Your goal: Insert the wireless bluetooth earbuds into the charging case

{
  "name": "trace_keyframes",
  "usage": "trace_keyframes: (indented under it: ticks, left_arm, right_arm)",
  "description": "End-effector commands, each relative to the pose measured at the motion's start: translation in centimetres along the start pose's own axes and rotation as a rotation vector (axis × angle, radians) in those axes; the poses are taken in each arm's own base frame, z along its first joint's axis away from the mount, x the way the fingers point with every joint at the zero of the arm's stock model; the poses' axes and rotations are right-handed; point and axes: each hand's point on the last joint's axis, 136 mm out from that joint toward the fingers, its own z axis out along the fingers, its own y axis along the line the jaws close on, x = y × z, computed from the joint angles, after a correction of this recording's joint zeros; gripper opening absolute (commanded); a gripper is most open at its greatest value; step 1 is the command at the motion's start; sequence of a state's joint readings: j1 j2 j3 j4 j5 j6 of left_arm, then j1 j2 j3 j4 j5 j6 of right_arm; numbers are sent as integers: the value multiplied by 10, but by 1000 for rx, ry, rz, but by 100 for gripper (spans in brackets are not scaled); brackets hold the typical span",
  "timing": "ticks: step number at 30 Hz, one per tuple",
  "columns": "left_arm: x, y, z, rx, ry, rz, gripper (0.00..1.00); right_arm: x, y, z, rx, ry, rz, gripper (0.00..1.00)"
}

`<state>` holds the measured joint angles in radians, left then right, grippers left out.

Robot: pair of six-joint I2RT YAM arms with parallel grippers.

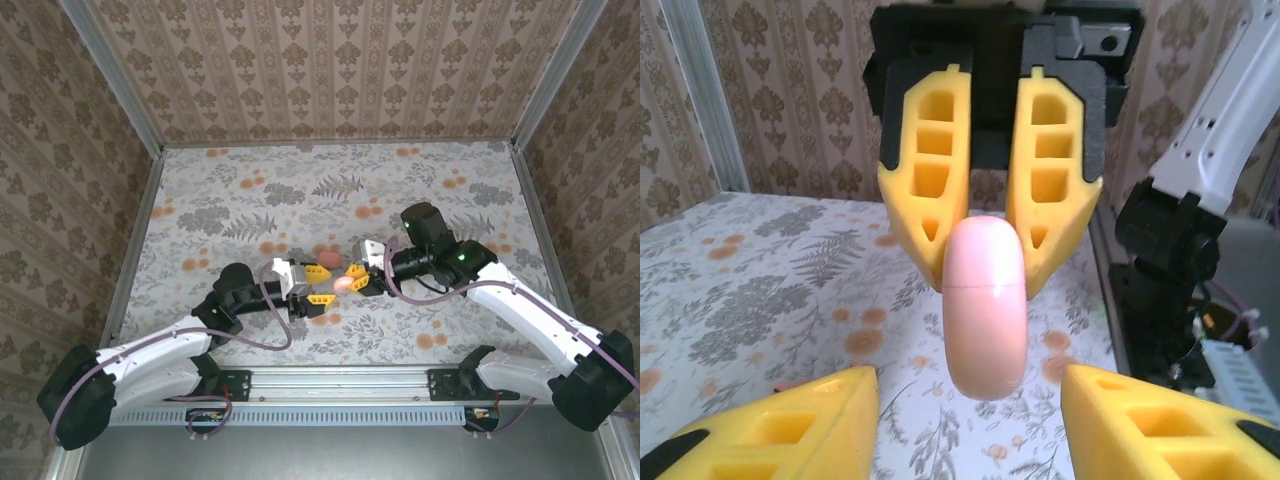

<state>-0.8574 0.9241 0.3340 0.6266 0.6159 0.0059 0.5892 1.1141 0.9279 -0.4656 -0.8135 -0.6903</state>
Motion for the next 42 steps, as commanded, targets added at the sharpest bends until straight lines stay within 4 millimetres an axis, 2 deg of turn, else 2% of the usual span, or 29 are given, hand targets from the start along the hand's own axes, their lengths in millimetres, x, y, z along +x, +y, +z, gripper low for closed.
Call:
trace_keyframes:
  ticks: [1, 8, 19, 31, 36, 42]
  left_arm:
    - [13, -1, 0, -4, 125, 85, 50]
    - [21, -7, 1, 18, 164, 110, 49]
    - [18, -12, 4, 49, 155, 103, 45]
    - [22, -16, 7, 74, 158, 90, 43]
    - [21, -18, 7, 79, 154, 89, 39]
    - [18, -18, 7, 79, 146, 91, 28]
  right_arm:
    - [21, -3, -2, 70, 146, -30, 16]
    - [16, 7, 8, 40, 157, -79, 15]
    - [7, 16, 26, -46, 132, -95, 16]
    - [-5, 13, 32, -43, 74, -109, 16]
    - [-4, 14, 32, -46, 71, -100, 16]
    - [-5, 13, 32, -44, 67, -102, 16]
